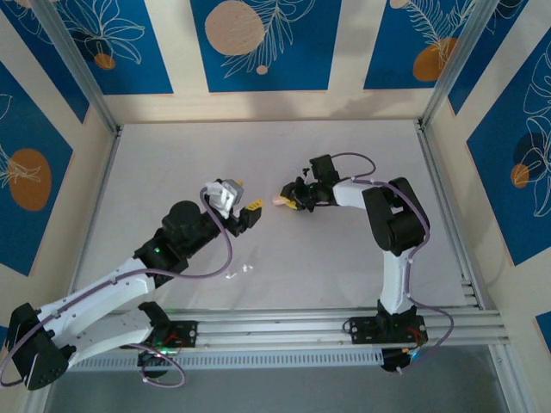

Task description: Insert wireless bluetooth earbuds into charging case

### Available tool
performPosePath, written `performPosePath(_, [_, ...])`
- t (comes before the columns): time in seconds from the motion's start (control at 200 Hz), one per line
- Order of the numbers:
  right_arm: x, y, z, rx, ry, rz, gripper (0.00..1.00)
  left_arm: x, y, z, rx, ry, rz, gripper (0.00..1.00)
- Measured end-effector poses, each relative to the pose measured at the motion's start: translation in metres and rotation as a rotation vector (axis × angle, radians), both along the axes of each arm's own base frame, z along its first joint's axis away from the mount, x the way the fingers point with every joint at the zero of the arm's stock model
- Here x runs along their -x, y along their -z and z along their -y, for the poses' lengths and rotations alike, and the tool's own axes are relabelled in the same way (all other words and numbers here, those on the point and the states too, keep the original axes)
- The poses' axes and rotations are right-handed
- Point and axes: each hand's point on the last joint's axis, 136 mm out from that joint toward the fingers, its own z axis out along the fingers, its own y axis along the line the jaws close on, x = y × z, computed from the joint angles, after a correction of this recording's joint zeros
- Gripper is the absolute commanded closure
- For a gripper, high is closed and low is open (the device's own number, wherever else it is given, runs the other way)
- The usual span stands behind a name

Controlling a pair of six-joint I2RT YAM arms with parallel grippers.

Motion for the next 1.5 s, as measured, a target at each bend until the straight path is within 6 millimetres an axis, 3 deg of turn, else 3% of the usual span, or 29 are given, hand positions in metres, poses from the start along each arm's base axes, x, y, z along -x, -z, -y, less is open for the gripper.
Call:
performPosePath(0.13, [-0.001,0.0,0.003,0.049,-0.021,0.011,0.59,-0.001,0.003,-0.002,-0.01,-0.01,-0.009,0.34])
performPosePath(0.425, [0.007,0.007,0.02,0.219,-0.059,0.01,0.45,-0.004,0.012,-0.004,-0.019,-0.034,-0.045,0.34])
performPosePath(0.63, [0.005,-0.026,0.022,0.335,-0.101,0.106,0.42,-0.007,0.017,-0.009,-0.026,-0.066,-0.063,0.34])
performPosePath(0.805, [0.01,-0.061,-0.011,0.365,-0.217,0.246,0.4,-0.011,0.017,-0.022,-0.022,-0.134,-0.075,0.34])
performPosePath(0.97, [0.022,-0.07,-0.056,0.375,-0.366,0.327,0.31,-0.006,-0.011,-0.044,0.054,-0.206,-0.025,0.34])
performPosePath(1.07, [0.029,-0.062,-0.078,0.391,-0.447,0.339,0.25,0.0,-0.031,-0.062,0.11,-0.251,0.017,0.34])
performPosePath(1.116, [0.032,-0.055,-0.086,0.407,-0.48,0.337,0.16,0.003,-0.04,-0.069,0.135,-0.27,0.034,0.34])
performPosePath(1.236, [0.039,-0.039,-0.104,0.459,-0.564,0.33,0.11,0.01,-0.055,-0.088,0.18,-0.314,0.067,0.34])
performPosePath(1.501, [0.045,-0.011,-0.126,0.617,-0.673,0.317,0.07,0.015,-0.059,-0.105,0.193,-0.368,0.074,0.33])
